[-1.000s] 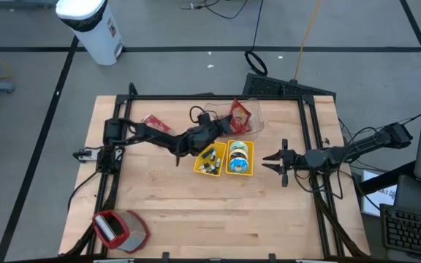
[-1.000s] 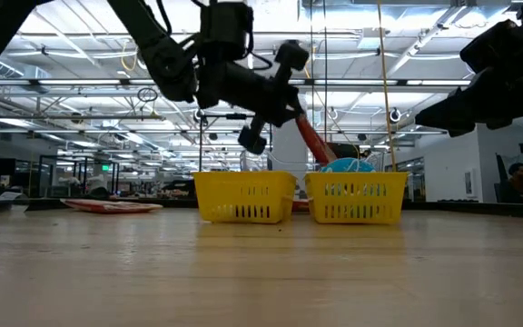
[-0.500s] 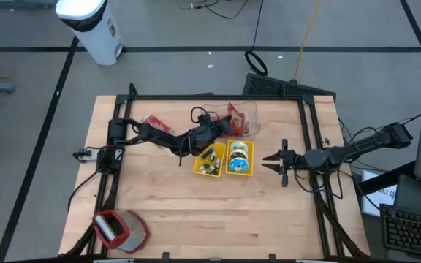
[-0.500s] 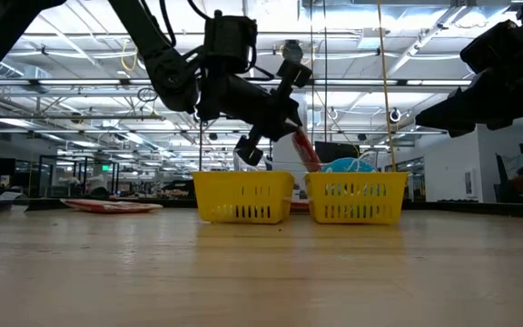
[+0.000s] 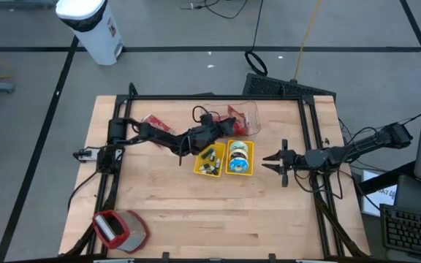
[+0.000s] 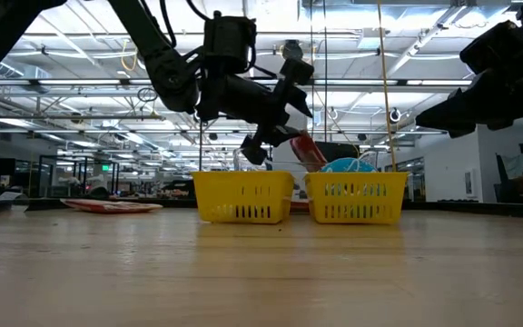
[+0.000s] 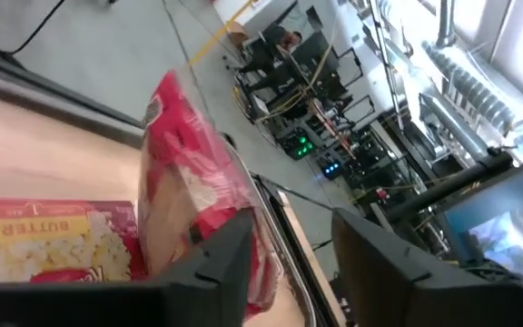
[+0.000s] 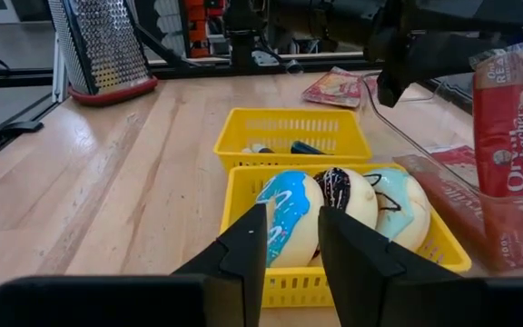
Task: Pick & Place Food Item
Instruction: Put the top red popcorn bag into the transparent bin, then put the red popcorn bag into the transparent bin
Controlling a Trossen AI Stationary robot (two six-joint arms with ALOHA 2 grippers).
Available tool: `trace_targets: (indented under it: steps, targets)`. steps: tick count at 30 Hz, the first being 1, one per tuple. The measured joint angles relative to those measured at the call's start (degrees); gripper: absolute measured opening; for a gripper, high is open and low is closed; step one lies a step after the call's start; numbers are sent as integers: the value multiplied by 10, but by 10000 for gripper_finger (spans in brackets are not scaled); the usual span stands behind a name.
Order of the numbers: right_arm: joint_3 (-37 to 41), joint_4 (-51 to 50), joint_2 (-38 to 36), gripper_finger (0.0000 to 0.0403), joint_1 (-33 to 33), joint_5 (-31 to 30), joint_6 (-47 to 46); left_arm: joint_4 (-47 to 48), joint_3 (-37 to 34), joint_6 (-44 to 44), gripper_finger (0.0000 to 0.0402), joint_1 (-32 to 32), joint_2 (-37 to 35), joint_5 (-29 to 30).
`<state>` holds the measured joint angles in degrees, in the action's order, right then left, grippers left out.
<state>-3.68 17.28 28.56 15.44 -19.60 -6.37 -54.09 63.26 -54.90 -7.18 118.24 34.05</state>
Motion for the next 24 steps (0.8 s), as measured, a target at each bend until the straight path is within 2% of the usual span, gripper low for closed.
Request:
trace_targets:
  steps: [5,7,11,14,19,24]
  targets:
    - [-5,-9,0,91,0,3,-18,-5,0,57,197,-9,-9,-40]
    - [-18,-59,0,91,0,4,-20,-2,0,85,208,-14,-20,-61]
    - [-65,-137,-1,91,0,4,-29,8,0,162,222,-21,-51,-103]
    - [-78,-157,0,91,0,4,-33,26,0,231,225,-22,-79,-122]
    - [-80,-154,-11,91,0,4,-24,110,0,309,225,-21,-130,-121]
    - [-84,-153,-30,91,0,3,-4,263,0,366,225,-21,-205,-120]
